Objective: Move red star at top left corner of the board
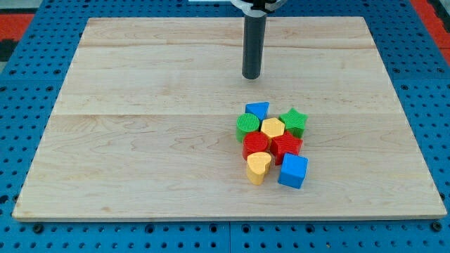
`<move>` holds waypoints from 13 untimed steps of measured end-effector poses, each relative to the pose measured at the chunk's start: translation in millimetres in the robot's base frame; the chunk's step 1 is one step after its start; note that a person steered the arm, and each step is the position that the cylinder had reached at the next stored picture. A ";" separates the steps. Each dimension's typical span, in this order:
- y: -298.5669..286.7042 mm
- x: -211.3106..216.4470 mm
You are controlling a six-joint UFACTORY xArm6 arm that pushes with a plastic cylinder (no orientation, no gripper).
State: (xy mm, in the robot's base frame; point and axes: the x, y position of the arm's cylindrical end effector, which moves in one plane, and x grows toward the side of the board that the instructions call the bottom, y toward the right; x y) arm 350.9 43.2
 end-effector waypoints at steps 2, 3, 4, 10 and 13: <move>-16.3 0.0; -15.4 1.3; 35.0 1.4; 108.0 202.5; -43.4 141.1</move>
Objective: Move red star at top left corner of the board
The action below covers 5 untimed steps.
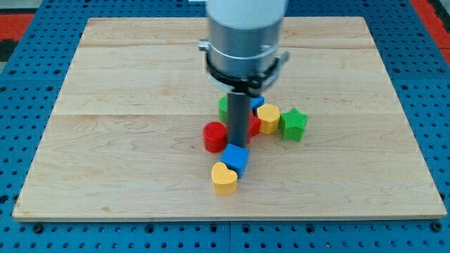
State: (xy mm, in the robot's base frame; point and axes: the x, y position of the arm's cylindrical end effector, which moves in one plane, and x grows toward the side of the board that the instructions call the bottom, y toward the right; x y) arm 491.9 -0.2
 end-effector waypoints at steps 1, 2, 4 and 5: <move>-5.6 -13.5; 36.7 -12.3; 97.5 -31.4; 44.1 -55.1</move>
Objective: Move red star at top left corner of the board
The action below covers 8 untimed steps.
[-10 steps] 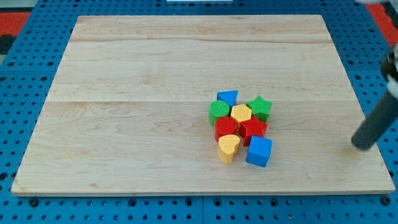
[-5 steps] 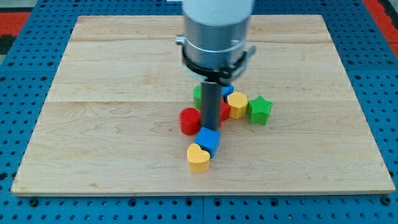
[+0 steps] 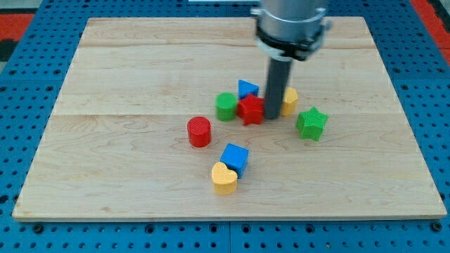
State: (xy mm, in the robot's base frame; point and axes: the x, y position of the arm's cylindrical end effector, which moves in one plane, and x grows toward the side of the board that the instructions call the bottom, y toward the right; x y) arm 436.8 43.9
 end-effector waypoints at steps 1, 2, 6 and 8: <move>-80.5 -0.7; -83.0 -0.7; -92.2 -15.9; -182.3 -34.4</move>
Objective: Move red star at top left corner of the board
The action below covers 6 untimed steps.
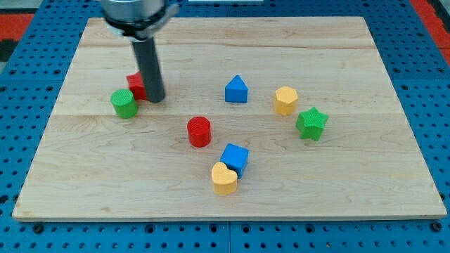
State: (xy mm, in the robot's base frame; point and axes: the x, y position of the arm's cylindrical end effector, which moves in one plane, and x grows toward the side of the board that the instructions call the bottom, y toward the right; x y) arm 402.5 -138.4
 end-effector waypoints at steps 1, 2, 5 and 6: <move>-44.0 -25.5; -74.0 -64.9; -95.9 -65.4; -112.9 -102.8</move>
